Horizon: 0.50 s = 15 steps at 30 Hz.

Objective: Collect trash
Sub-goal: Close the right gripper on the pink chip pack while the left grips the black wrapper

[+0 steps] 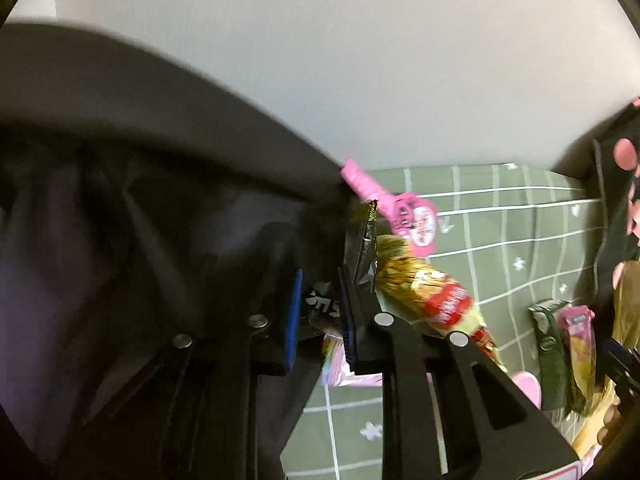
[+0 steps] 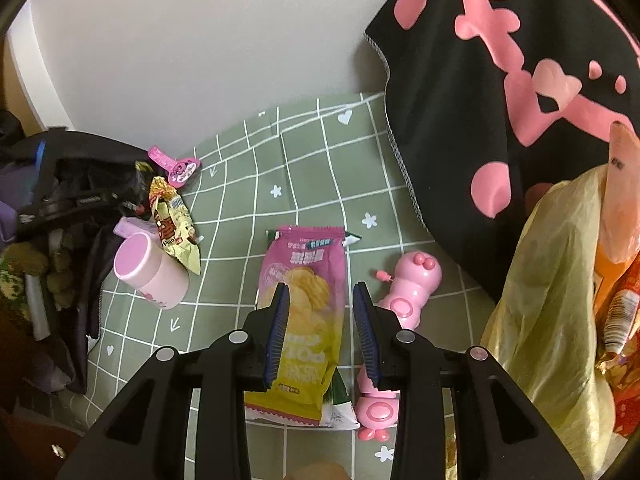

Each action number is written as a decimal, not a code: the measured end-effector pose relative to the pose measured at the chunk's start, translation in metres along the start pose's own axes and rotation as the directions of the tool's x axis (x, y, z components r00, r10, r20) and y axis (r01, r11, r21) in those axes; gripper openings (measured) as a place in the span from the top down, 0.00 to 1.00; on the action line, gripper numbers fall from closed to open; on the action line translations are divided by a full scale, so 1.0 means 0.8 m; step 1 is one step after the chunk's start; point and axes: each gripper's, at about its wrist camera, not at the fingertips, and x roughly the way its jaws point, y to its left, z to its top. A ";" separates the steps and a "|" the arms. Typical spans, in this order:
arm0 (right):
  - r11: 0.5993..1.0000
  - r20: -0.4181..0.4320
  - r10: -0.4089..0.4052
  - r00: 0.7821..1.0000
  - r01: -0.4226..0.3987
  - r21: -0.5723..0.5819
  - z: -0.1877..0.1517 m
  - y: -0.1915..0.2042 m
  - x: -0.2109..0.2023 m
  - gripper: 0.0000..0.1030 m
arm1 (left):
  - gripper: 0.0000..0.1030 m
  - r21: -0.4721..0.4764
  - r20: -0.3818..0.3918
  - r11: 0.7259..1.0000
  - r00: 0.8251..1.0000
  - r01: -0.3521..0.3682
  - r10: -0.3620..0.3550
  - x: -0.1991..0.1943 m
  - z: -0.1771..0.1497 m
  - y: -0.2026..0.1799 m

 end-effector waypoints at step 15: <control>0.999 0.046 0.039 0.998 -0.037 -0.030 -0.014 0.010 -0.022 0.69 | 0.84 -0.014 0.109 0.997 0.992 0.070 -0.068 -0.116 -0.015 -0.014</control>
